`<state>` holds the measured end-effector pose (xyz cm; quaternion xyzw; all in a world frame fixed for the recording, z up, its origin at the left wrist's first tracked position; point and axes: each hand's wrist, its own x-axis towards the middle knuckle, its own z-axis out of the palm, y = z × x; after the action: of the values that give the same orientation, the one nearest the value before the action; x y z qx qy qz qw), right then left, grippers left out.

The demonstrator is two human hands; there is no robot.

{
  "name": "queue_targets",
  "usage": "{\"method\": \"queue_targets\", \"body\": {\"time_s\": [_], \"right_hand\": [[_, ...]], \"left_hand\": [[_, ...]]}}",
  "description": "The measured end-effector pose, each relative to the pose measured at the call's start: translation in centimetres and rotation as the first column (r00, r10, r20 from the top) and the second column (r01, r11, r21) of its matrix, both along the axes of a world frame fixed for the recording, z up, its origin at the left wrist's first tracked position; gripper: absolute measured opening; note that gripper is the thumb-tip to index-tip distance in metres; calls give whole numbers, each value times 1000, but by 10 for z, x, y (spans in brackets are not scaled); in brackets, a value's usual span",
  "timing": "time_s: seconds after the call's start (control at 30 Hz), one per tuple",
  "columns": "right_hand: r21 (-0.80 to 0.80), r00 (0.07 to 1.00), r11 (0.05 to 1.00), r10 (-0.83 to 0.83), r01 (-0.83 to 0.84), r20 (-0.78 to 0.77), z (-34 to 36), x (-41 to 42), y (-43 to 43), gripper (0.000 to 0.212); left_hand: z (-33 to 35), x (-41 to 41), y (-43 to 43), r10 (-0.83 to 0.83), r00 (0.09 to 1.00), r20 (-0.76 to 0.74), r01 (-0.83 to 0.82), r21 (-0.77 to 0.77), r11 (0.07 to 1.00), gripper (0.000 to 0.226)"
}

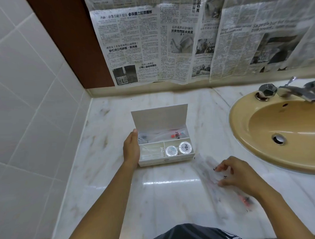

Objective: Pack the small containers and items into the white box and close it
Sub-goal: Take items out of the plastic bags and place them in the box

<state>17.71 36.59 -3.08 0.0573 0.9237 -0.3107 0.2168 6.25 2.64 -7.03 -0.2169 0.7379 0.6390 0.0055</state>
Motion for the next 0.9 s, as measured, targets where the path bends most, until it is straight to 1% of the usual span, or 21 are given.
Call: {"method": "queue_targets", "body": {"time_s": [0.13,0.2,0.27,0.33,0.4,0.47,0.57,0.67,0.73,0.8,0.9], "right_hand": [[9,996,998,-68,68,-58,-5,-2,-6,23],[49,996,997,-52,56,-76,-2,-8,-8,20],[50,993,998,-22,28,-113,8,-19,-12,20],[-32,981,999,-21,16,-194,27,-32,-20,19],[-149,946,988,-83,37,-313,55,-48,-35,16],[-271,893,962,-156,40,-422,83,-68,-52,15],[-493,824,870,-267,-16,-499,115,-98,-78,12],[-605,767,794,-355,-54,-535,131,-122,-103,10],[-626,755,778,-376,-58,-537,130,-134,-118,7],[-606,763,793,-356,-59,-540,122,-140,-130,7],[-529,784,844,-270,-87,-559,104,-143,-141,18]], "left_hand": [[0,0,0,6,1000,9,-6,0,1000,31],[1,0,0,6,1000,13,-6,2,1000,32],[1,1,0,5,1000,10,-5,1,1000,32],[3,1,1,6,1000,7,-6,3,1000,30],[4,2,1,8,1000,2,-8,8,1000,26],[5,2,1,6,1000,1,-6,13,1000,25],[7,3,2,0,1000,-7,0,5,1000,29],[6,2,1,-5,1000,7,5,21,1000,28],[3,2,-1,-13,1000,8,13,28,1000,32],[1,1,-2,-18,1000,2,18,16,1000,35],[0,1,-2,-13,1000,3,13,5,1000,35]]}}
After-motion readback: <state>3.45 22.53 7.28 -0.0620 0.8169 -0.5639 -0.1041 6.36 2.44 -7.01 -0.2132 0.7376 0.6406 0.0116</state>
